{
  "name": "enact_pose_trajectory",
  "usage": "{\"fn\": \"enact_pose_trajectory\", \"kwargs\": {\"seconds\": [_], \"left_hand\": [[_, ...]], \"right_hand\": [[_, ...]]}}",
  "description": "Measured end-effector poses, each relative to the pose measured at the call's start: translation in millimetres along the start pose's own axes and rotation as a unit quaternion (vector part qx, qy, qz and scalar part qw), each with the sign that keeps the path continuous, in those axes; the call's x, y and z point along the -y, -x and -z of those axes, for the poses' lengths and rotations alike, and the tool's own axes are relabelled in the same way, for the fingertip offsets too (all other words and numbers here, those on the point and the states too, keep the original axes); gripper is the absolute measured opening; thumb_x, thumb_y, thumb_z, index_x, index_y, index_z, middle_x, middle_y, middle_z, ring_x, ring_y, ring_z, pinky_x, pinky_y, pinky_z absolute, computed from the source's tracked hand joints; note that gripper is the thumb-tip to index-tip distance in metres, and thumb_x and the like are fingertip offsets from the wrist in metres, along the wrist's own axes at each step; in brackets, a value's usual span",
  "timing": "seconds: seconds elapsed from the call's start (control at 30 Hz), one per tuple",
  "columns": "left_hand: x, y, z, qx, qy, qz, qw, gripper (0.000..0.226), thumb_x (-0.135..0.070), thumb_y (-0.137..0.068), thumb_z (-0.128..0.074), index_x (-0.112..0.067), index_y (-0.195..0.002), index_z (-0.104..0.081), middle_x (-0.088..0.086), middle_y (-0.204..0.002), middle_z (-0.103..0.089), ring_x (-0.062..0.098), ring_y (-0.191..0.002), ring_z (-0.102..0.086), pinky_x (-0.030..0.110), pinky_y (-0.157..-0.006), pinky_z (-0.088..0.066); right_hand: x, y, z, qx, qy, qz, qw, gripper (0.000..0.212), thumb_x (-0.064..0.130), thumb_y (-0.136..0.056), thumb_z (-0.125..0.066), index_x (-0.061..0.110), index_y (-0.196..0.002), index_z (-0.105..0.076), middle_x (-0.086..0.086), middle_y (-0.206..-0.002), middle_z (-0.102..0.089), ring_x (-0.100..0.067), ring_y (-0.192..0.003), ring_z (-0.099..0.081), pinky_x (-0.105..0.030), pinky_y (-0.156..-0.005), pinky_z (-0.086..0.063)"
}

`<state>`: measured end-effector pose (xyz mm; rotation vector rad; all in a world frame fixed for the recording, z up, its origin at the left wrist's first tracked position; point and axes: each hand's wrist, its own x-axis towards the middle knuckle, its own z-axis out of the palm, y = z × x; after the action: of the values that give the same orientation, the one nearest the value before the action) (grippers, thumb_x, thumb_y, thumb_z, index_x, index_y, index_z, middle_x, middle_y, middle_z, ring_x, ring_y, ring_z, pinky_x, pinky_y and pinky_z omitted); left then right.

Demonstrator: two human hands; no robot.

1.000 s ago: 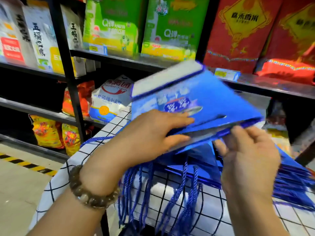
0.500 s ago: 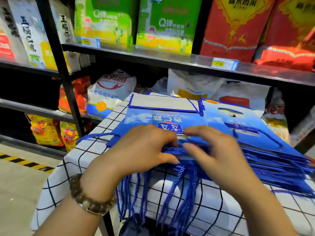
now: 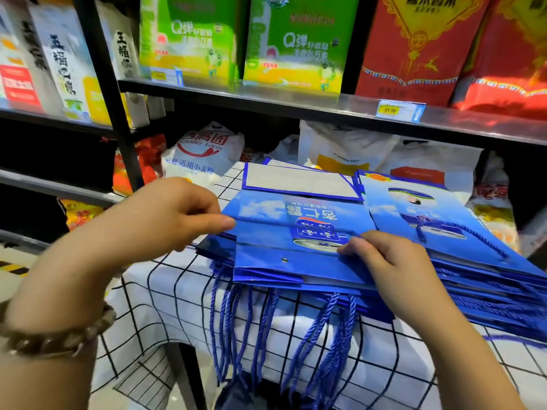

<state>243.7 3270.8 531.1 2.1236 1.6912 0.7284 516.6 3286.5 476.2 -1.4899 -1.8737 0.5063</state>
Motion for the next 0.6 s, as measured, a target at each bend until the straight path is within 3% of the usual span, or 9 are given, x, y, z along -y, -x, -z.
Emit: {"fn": "enact_pose_trajectory", "kwargs": {"seconds": [0.13, 0.2, 0.27, 0.3, 0.37, 0.43, 0.5, 0.57, 0.6], "left_hand": [[5.5, -5.8, 7.5, -0.033, 0.109, 0.037, 0.993, 0.032, -0.032, -0.083, -0.058, -0.013, -0.057, -0.061, 0.001, -0.035, -0.043, 0.009, -0.032, -0.035, 0.017, -0.035, -0.031], [-3.9, -10.9, 2.3, -0.058, 0.191, 0.046, 0.979, 0.025, -0.022, -0.089, -0.055, -0.014, -0.066, -0.064, -0.003, -0.036, -0.037, 0.008, -0.034, -0.029, 0.016, -0.035, -0.025], [-21.0, -16.5, -9.9, -0.042, 0.244, 0.031, 0.968, 0.029, -0.001, -0.089, -0.044, -0.022, -0.089, -0.065, -0.006, -0.042, -0.039, 0.006, -0.036, -0.030, 0.015, -0.036, -0.024], [-30.6, -18.2, -17.5, -0.027, 0.259, 0.012, 0.966, 0.041, 0.004, -0.088, -0.040, -0.028, -0.105, -0.059, -0.004, -0.047, -0.044, 0.006, -0.037, -0.034, 0.014, -0.037, -0.027], [-48.7, -18.8, -32.8, 0.007, 0.264, -0.029, 0.964, 0.063, 0.006, -0.090, -0.039, -0.043, -0.130, -0.031, -0.001, -0.060, -0.057, 0.007, -0.042, -0.047, 0.012, -0.039, -0.035], [-56.5, -19.6, -45.0, 0.030, 0.235, -0.076, 0.969, 0.073, 0.002, -0.092, -0.042, -0.054, -0.128, -0.010, -0.003, -0.066, -0.063, 0.011, -0.052, -0.060, 0.016, -0.044, -0.045], [-57.2, -20.4, -51.3, 0.042, 0.204, -0.099, 0.973, 0.079, 0.002, -0.090, -0.045, -0.054, -0.129, -0.004, -0.011, -0.062, -0.065, 0.010, -0.058, -0.066, 0.020, -0.052, -0.053], [-58.4, -18.8, -54.3, 0.049, 0.195, -0.103, 0.974, 0.082, 0.004, -0.087, -0.048, -0.045, -0.139, -0.008, -0.021, -0.056, -0.063, 0.003, -0.057, -0.065, 0.015, -0.056, -0.052], [-58.3, -17.8, -55.2, 0.042, 0.192, -0.101, 0.975, 0.080, 0.002, -0.085, -0.052, -0.039, -0.142, -0.014, -0.022, -0.056, -0.063, 0.000, -0.057, -0.064, 0.011, -0.057, -0.050]], "right_hand": [[4.1, -3.2, 1.0, -0.042, -0.079, -0.039, 0.995, 0.018, 0.025, -0.090, -0.052, 0.020, -0.079, -0.066, 0.012, -0.080, -0.068, -0.006, -0.083, -0.063, -0.016, -0.076, -0.045], [12.7, -0.7, -0.9, -0.146, -0.060, 0.004, 0.987, 0.005, 0.022, -0.087, -0.059, 0.026, -0.086, -0.062, 0.023, -0.080, -0.060, 0.000, -0.076, -0.058, -0.004, -0.066, -0.040], [26.6, 2.0, -0.6, -0.218, -0.034, 0.080, 0.972, 0.011, 0.021, -0.083, -0.061, 0.029, -0.076, -0.060, 0.021, -0.069, -0.059, -0.001, -0.069, -0.055, -0.005, -0.062, -0.038], [36.0, 2.5, -1.0, -0.198, -0.057, 0.090, 0.974, 0.016, 0.022, -0.082, -0.062, 0.029, -0.068, -0.060, 0.013, -0.061, -0.060, 0.000, -0.064, -0.053, -0.007, -0.060, -0.038], [53.6, -0.6, -4.9, -0.078, -0.135, 0.063, 0.986, 0.024, 0.024, -0.083, -0.060, 0.020, -0.059, -0.062, 0.000, -0.055, -0.057, -0.002, -0.053, -0.045, -0.014, -0.053, -0.035], [62.5, -7.3, -11.1, 0.017, -0.168, 0.041, 0.985, 0.030, 0.027, -0.088, -0.055, 0.017, -0.060, -0.063, 0.006, -0.052, -0.054, -0.002, -0.052, -0.045, -0.018, -0.055, -0.035], [63.1, -14.5, -16.4, 0.032, -0.197, 0.049, 0.979, 0.024, 0.027, -0.088, -0.057, 0.020, -0.066, -0.065, 0.008, -0.055, -0.058, -0.006, -0.057, -0.052, -0.021, -0.063, -0.040], [62.6, -16.7, -20.1, 0.043, -0.227, 0.060, 0.971, 0.018, 0.025, -0.084, -0.061, 0.017, -0.068, -0.067, -0.005, -0.060, -0.062, -0.023, -0.061, -0.057, -0.035, -0.065, -0.047], [62.8, -16.8, -20.3, 0.042, -0.242, 0.059, 0.967, 0.018, 0.023, -0.083, -0.062, 0.015, -0.067, -0.067, -0.008, -0.060, -0.062, -0.025, -0.059, -0.057, -0.034, -0.064, -0.048]]}}
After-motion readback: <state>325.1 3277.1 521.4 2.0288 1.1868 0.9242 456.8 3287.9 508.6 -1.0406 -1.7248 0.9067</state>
